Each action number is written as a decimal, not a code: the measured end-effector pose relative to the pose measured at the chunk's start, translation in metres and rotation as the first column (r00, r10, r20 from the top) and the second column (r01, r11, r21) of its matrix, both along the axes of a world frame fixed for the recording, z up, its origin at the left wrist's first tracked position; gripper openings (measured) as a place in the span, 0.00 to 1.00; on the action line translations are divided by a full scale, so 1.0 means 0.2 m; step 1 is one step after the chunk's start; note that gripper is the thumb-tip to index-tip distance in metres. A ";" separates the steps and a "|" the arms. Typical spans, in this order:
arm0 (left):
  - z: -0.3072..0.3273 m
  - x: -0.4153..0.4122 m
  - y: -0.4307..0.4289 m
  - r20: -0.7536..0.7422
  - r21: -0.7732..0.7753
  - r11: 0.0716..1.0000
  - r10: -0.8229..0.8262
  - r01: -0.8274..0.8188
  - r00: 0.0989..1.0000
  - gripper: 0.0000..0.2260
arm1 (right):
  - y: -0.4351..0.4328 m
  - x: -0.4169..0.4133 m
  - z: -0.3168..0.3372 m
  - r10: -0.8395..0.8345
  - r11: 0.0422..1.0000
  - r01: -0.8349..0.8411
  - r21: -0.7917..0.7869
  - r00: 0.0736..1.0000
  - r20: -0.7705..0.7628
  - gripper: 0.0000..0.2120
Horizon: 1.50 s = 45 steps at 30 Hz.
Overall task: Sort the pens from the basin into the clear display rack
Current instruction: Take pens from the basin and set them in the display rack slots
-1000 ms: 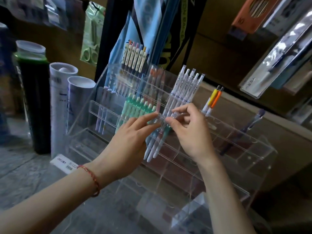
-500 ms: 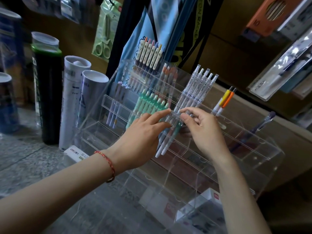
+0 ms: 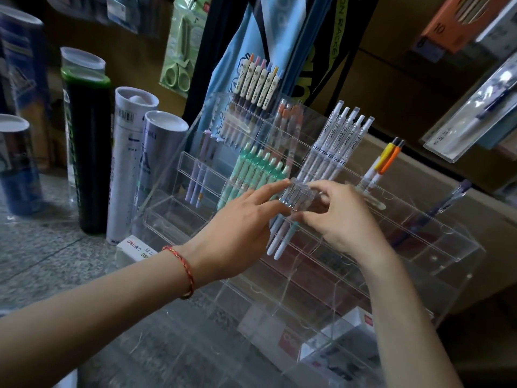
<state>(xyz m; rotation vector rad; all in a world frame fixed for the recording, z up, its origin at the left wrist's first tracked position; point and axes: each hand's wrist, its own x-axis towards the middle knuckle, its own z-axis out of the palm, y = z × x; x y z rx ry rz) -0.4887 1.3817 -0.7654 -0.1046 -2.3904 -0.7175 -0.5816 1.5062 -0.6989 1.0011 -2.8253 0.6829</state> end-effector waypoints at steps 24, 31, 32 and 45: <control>-1.17 1.77 -0.82 0.760 0.410 -0.017 0.560 -0.912 0.331 0.15 | -1.05 1.06 -1.37 0.420 0.827 -0.560 -0.051 0.555 0.718 0.06; -1.26 1.67 -0.87 0.696 0.161 0.434 0.587 -0.887 0.413 0.12 | -1.20 1.12 -1.55 0.366 0.872 -0.490 0.018 0.674 0.642 0.08; -1.27 1.67 -0.89 0.688 0.139 0.479 0.583 -0.867 0.432 0.12 | -1.23 1.14 -1.55 0.379 0.872 -0.489 0.007 0.685 0.622 0.09; -1.41 1.62 -0.88 0.713 -0.024 0.655 0.540 -0.756 0.446 0.17 | -1.59 1.22 -1.64 0.454 0.704 -0.637 0.315 0.744 0.490 0.16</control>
